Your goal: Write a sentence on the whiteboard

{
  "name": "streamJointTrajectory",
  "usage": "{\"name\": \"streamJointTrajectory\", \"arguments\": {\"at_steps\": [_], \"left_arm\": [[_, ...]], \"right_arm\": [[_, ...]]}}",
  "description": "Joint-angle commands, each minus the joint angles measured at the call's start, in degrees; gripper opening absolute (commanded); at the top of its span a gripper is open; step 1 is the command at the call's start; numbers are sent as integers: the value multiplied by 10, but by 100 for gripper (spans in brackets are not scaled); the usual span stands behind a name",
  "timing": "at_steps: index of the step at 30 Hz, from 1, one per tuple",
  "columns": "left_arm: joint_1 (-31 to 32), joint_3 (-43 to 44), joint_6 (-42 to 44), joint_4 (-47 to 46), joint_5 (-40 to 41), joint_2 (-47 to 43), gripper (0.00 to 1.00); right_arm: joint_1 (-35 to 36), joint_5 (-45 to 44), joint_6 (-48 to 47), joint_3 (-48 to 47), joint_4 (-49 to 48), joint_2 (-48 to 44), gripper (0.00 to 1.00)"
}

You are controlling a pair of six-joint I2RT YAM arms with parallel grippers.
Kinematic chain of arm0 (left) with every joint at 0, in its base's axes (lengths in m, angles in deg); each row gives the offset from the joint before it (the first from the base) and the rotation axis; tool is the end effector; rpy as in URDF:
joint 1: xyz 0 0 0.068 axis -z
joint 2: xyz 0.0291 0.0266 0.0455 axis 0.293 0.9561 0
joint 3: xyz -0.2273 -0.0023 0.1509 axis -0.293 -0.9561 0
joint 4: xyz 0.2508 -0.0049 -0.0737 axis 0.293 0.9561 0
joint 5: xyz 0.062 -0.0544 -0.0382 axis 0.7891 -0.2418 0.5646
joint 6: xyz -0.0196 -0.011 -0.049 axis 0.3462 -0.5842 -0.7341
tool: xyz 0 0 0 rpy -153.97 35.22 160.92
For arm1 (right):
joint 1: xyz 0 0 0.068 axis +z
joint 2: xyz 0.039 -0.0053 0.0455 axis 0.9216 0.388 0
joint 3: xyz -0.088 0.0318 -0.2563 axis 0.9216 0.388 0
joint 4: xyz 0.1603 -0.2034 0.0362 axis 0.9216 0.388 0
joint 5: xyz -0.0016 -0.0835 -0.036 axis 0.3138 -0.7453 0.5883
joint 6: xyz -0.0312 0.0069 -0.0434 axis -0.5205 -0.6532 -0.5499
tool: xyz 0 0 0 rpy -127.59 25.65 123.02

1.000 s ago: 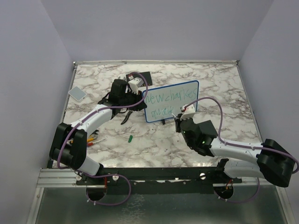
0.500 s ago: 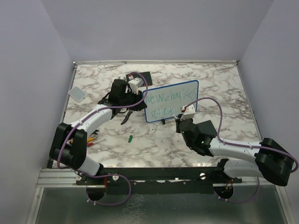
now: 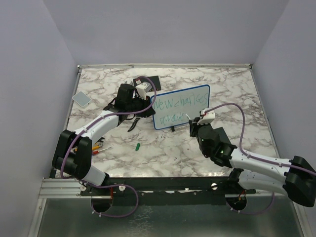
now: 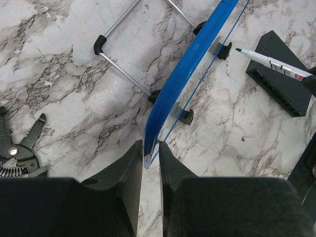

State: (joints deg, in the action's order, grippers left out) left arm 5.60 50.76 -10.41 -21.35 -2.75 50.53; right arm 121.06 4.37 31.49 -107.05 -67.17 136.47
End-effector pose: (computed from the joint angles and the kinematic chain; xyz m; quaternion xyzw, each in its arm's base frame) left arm 0.2952 -0.1422 0.2453 0.2250 0.8318 -0.3415 0.3753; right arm 0.1497 0.1643 0.2240 -0.0216 0.7759 0.0916 0.6238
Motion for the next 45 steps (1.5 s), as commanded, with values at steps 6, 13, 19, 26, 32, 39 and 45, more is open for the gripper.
{"name": "streamJointTrajectory", "arguments": {"at_steps": [6, 13, 19, 26, 32, 39, 45], "left_arm": [[4, 2, 1, -1, 2, -17, 20], [3, 2, 0, 0, 1, -18, 20], [3, 1, 1, -1, 2, -19, 20], [4, 2, 1, -1, 1, -18, 20], [3, 2, 0, -1, 2, -17, 20], [3, 2, 1, -1, 2, -19, 20], [3, 2, 1, -1, 2, -18, 20]], "right_arm": [[-2, -25, 29, 8, 37, -1, 1], [-7, -24, 30, 17, 22, 13, 1], [-15, -13, 33, 22, 7, 37, 1], [-18, -6, 31, 30, -21, 51, 1], [-19, -4, 30, 32, -36, 63, 1], [-19, -6, 32, 36, -50, 74, 1], [-20, -8, 33, 40, -56, 72, 1]]}}
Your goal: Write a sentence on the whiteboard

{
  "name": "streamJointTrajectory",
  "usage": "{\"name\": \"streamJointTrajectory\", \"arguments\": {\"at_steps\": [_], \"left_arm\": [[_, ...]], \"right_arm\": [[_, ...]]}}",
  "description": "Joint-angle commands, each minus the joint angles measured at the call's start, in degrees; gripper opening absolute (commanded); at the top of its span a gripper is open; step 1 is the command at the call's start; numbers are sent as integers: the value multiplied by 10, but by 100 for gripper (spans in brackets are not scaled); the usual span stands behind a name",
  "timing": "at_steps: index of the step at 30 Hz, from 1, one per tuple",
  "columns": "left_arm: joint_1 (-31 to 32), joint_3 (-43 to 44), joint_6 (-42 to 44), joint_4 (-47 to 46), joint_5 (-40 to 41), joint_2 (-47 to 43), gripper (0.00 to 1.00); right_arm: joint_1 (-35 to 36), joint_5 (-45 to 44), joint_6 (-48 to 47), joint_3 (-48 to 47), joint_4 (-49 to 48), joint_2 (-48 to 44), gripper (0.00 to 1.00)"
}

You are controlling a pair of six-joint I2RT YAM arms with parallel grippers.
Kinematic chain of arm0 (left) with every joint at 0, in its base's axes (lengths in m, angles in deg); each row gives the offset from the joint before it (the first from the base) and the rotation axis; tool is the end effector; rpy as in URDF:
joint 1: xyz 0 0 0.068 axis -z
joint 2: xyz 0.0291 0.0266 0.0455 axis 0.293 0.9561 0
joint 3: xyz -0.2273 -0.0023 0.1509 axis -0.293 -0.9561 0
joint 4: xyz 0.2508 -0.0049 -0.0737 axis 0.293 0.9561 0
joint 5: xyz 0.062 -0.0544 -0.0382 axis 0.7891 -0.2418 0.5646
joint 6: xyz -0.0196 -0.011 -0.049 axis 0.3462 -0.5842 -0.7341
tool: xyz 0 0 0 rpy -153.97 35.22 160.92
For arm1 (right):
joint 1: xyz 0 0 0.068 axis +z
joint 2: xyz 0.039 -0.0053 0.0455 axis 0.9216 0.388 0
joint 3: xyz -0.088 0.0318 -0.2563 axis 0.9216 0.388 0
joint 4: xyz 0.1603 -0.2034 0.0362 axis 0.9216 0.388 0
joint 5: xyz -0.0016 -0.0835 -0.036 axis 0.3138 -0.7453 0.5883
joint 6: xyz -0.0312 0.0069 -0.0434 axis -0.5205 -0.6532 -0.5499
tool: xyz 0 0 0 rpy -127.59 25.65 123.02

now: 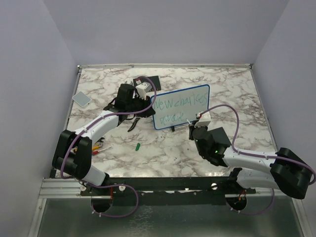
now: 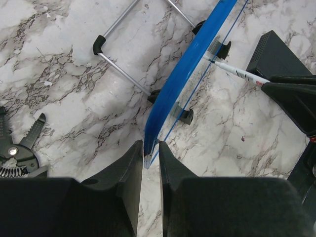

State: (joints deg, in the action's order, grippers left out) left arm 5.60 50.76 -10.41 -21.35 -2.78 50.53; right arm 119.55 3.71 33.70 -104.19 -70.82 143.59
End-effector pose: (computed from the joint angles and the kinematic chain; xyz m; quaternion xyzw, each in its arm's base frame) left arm 0.2952 -0.1423 0.2453 0.2251 0.8317 -0.3417 0.3752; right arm 0.1580 0.1650 0.1887 -0.0171 0.7993 0.0569 0.5980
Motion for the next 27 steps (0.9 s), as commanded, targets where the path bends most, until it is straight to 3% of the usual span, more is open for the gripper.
{"name": "streamJointTrajectory", "arguments": {"at_steps": [1, 13, 22, 27], "left_arm": [[3, 2, 1, -1, 3, -18, 20], [4, 2, -1, -1, 4, -17, 23], [4, -7, -1, -1, 17, -29, 58], [4, -9, 0, 3, 23, -35, 69]], "right_arm": [[-5, -2, 11, 10, -12, -6, 1], [-5, -15, 28, 17, 137, -171, 1], [-5, -10, 30, 13, 130, -170, 1], [-5, 6, 25, 10, 118, -170, 1]]}}
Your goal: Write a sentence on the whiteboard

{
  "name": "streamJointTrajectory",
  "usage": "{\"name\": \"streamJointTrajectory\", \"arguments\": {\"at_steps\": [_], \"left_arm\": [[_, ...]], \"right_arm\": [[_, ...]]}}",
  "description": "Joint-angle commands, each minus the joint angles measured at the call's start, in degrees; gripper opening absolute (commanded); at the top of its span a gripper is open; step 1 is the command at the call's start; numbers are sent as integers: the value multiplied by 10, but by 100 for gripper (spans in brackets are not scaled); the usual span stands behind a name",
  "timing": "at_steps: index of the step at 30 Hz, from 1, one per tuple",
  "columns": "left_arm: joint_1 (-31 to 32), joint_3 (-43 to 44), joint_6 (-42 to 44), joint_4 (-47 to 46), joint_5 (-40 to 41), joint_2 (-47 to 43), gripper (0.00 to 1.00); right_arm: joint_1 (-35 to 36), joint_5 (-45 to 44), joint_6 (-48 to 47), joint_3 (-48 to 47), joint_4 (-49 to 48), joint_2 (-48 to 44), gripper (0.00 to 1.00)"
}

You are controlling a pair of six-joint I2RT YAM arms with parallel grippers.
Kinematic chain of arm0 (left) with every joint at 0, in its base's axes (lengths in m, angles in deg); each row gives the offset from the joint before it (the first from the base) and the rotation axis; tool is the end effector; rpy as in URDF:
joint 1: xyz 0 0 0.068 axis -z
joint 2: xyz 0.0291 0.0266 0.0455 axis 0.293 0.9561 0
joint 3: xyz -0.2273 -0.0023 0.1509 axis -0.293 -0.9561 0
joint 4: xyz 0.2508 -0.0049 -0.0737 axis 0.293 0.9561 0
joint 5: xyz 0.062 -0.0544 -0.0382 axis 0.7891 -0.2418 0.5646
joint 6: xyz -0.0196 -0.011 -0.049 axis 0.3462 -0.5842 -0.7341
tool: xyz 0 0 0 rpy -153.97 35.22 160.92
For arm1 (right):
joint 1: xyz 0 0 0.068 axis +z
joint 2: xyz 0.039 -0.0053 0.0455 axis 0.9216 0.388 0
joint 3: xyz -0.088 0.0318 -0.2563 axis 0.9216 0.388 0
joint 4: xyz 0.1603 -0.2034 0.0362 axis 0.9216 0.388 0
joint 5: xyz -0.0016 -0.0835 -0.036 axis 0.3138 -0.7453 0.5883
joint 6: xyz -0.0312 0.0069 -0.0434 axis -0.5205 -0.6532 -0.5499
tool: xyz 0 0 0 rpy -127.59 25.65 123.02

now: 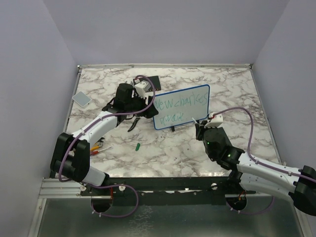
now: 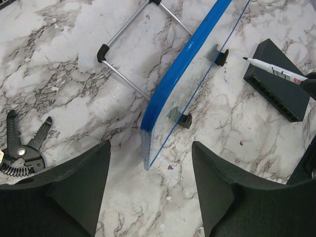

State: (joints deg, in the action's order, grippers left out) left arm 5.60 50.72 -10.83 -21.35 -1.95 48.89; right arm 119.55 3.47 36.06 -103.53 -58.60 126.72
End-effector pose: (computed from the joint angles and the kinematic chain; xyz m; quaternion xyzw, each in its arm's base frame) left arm 0.2919 -0.1404 0.2536 0.2213 0.8278 -0.3390 0.3883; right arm 0.1359 0.1362 0.2209 0.0156 0.7841 0.0896 0.6139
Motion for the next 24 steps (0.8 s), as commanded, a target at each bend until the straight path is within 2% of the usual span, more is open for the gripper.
{"name": "streamJointTrajectory", "arguments": {"at_steps": [1, 7, 12, 18, 24], "left_arm": [[4, -10, 4, 4, 22, -23, 70], [15, -49, -10, 5, 91, -82, 76], [18, -111, -39, 25, 165, -169, 76], [21, -175, -163, 97, 233, -278, 75], [31, -246, -289, 145, 250, -312, 74]], "right_arm": [[-5, 19, -6, 5, -11, -5, 1], [-5, 99, -44, 14, -65, -37, 1], [-10, 131, -53, 12, -64, -36, 1], [-26, 185, -82, 1, -63, -24, 1], [-36, 198, -98, 4, -50, -75, 1]]}}
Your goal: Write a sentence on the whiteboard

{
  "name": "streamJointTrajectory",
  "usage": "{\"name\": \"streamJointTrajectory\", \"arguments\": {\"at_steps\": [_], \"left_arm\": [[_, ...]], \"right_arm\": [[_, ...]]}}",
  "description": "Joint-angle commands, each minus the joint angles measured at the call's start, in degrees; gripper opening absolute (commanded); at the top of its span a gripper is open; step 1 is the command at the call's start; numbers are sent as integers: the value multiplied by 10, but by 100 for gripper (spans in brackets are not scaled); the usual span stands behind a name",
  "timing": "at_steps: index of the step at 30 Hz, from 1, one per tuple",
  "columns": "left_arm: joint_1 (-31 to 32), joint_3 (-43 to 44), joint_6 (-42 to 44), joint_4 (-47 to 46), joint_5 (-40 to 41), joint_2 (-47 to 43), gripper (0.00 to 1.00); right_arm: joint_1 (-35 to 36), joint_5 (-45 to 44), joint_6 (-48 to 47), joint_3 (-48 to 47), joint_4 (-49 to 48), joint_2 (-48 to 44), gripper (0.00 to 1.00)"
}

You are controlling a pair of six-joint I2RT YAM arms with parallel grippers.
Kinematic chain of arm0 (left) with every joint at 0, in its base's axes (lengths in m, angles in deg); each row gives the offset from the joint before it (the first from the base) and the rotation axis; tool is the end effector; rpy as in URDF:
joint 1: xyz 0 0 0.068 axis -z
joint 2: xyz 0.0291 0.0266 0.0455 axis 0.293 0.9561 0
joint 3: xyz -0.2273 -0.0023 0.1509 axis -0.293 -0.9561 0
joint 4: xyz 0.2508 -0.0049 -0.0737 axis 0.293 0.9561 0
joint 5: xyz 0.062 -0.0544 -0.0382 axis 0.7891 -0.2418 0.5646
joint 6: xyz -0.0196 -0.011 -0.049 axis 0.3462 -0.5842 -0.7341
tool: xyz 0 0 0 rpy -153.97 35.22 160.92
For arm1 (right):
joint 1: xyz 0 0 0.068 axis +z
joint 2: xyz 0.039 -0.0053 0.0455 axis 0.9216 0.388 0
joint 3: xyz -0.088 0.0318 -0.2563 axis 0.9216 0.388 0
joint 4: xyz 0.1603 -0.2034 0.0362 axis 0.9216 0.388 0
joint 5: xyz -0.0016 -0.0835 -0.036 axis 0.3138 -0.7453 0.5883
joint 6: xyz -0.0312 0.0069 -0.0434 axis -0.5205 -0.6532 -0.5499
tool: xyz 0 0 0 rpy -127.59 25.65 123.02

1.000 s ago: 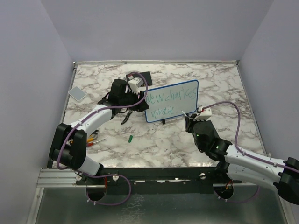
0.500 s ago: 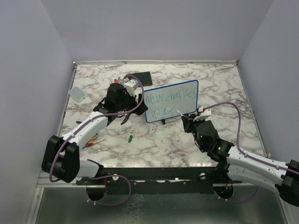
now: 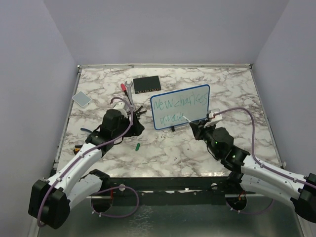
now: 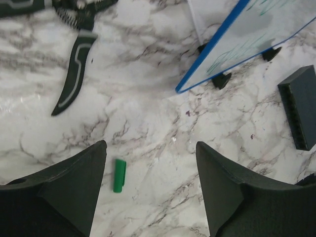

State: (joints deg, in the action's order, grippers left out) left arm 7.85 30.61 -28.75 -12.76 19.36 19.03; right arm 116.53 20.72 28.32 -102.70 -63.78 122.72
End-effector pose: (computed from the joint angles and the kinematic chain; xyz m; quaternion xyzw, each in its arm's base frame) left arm 0.1876 -0.0922 0.2463 0.0184 0.8700 -0.2671 0.4141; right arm 0.1356 0.1338 0.2353 -0.0821 0.7567 0.1828 0.6223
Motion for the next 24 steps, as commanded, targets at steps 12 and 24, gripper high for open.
{"name": "streamJointTrajectory", "arguments": {"at_steps": [12, 24], "left_arm": [[34, -99, -142, 46, 50, 29, 73], [55, -125, -153, -8, 41, 73, 73]], "right_arm": [[-6, 29, -12, 16, 20, -82, 1], [-5, 16, 1, 34, 11, -82, 1]]}}
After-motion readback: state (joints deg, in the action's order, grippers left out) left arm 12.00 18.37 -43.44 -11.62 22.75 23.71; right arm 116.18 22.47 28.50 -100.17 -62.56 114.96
